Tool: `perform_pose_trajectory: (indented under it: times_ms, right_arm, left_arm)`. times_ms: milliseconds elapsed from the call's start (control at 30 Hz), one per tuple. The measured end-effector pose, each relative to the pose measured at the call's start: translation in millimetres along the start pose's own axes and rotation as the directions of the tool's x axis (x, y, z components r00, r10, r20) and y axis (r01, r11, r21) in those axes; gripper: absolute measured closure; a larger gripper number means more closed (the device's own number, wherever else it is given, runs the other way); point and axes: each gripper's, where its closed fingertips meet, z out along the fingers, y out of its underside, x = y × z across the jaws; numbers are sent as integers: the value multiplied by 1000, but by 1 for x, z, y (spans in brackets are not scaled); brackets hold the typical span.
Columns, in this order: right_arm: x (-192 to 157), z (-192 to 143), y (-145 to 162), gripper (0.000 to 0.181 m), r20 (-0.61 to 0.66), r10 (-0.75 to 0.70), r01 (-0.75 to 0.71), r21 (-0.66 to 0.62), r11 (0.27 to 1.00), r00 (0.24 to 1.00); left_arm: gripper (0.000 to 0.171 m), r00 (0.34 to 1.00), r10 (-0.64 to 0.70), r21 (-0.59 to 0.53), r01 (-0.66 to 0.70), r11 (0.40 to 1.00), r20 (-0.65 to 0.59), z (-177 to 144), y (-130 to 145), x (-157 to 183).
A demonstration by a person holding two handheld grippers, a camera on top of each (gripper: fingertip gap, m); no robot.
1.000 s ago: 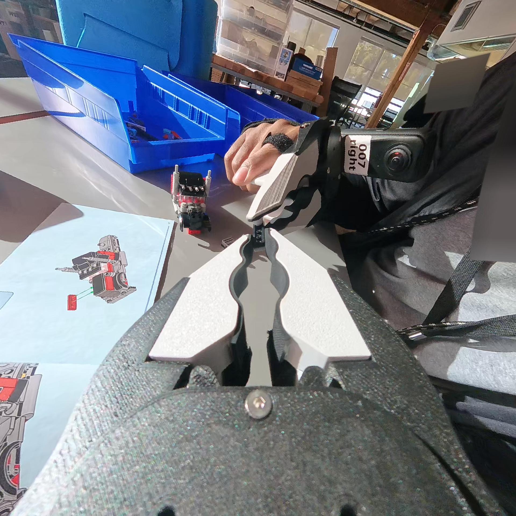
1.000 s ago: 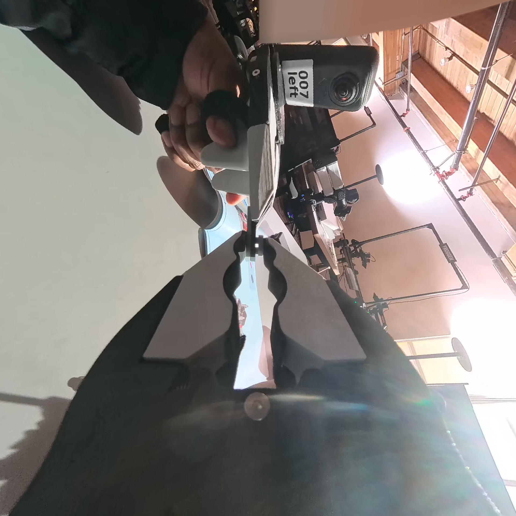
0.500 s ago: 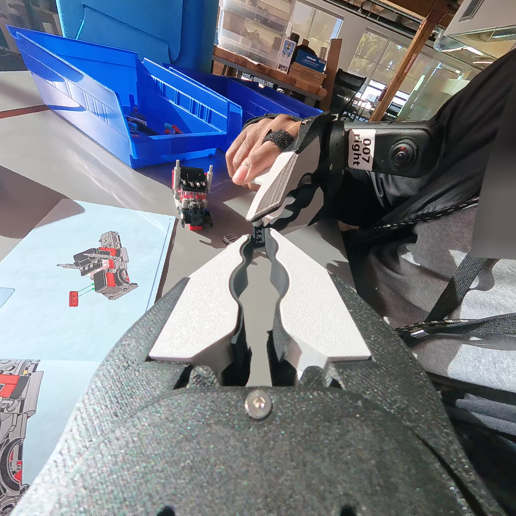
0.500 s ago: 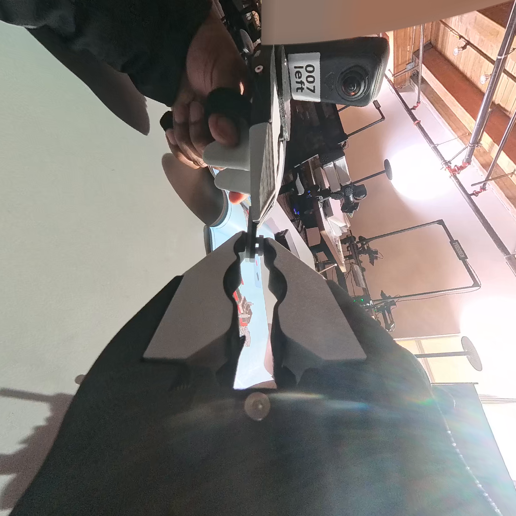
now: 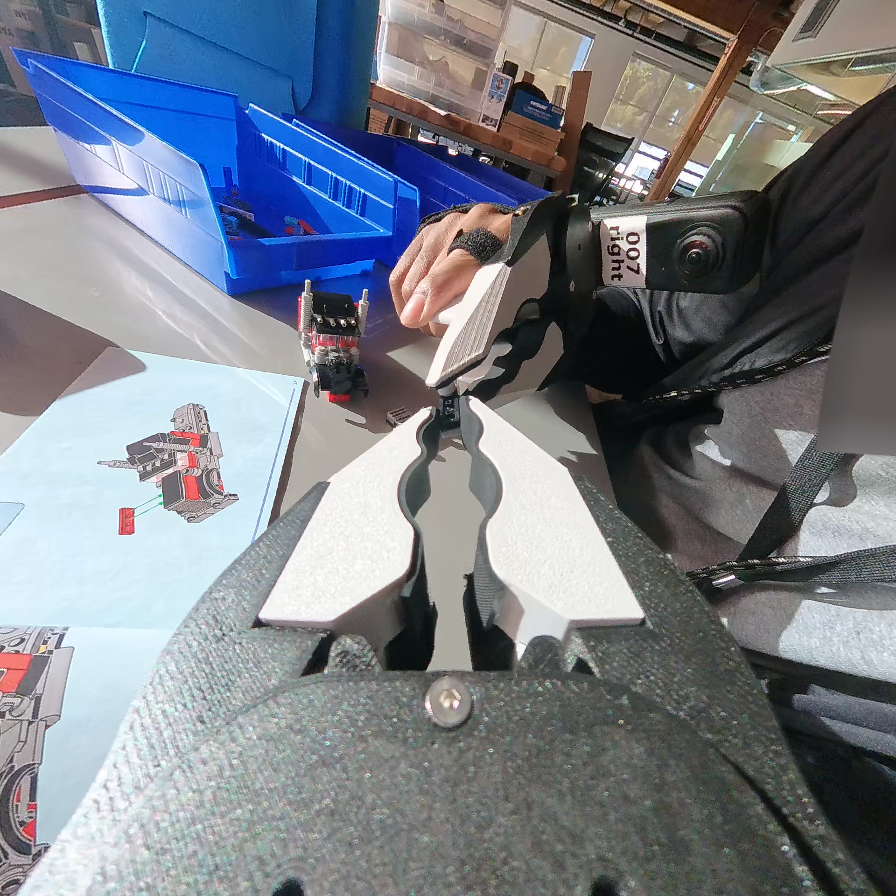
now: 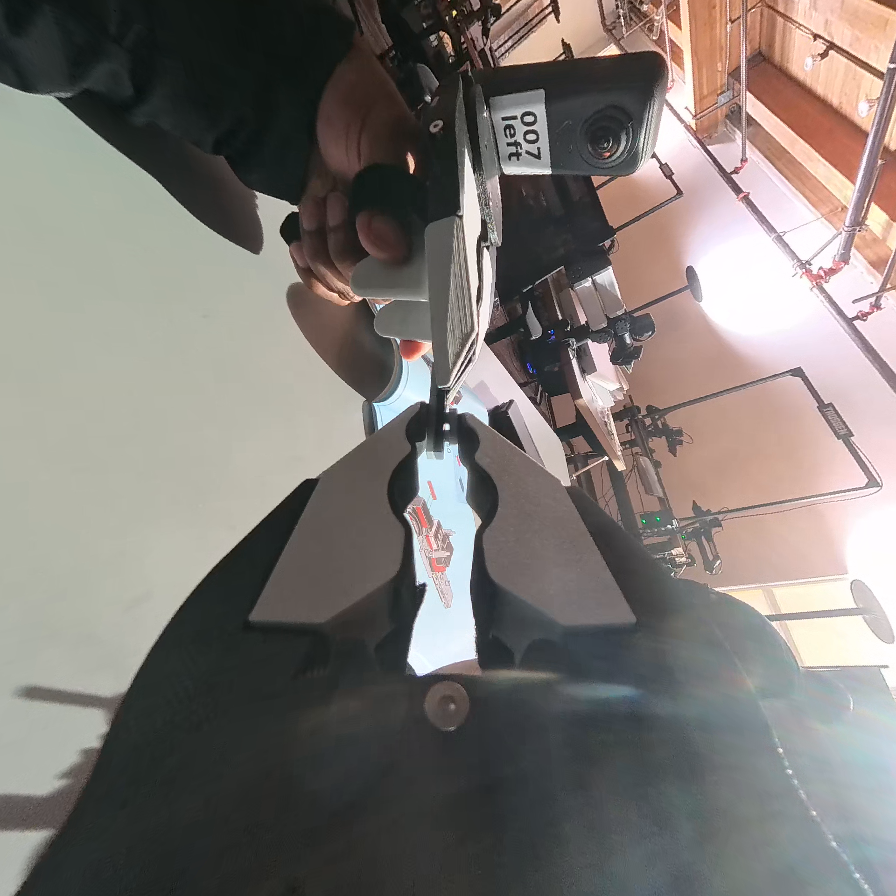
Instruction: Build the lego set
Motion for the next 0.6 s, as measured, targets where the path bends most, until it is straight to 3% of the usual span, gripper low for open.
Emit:
perform_pose_trajectory:
  times_ms: [600]
  right_arm:
    - [-3, -1, -3, 169, 9, -60, 60, -27, 998, 998]
  left_arm:
    - [162, 1000, 8, -1, -8, 1000, -13, 1, 0, 3]
